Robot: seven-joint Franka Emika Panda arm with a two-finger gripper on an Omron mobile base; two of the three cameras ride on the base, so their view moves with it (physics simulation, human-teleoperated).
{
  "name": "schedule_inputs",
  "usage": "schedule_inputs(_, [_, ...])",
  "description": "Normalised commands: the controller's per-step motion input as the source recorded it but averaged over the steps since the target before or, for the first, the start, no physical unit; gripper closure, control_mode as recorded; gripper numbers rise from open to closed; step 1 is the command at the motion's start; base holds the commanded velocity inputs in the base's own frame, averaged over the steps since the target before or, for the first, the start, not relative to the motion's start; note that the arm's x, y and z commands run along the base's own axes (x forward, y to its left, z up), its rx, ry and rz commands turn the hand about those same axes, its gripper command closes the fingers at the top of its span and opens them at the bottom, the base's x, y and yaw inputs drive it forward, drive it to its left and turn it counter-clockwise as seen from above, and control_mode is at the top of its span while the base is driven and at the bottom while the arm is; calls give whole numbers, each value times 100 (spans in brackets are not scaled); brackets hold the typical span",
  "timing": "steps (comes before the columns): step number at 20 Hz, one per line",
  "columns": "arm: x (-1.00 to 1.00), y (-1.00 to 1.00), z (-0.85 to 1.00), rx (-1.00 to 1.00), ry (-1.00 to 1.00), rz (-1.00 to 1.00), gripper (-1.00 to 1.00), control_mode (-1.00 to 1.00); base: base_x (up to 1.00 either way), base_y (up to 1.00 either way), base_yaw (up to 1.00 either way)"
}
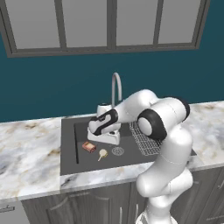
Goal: Pick up the bar soap and dish brush from the sink, and place them back in the cabinet, and close the cabinet door.
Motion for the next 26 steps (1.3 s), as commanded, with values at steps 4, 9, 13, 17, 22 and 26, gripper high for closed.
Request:
schedule_inputs(4, [24,8,-16,0,0,0,-100,-100,0,0,0])
schedule_inputs(9, [23,1,-21,0,0,0,-100,-100,0,0,0])
schedule_inputs(13, [21,0,-23,0,0,0,-100,-100,0,0,0])
schedule_inputs(17, [11,0,-24,0,0,0,-100,-100,0,0,0])
schedule_inputs(22, [7,0,-24,0,0,0,-100,-100,0,0,0])
schedule_inputs(26, [0,1,-24,0,0,0,-100,-100,0,0,0])
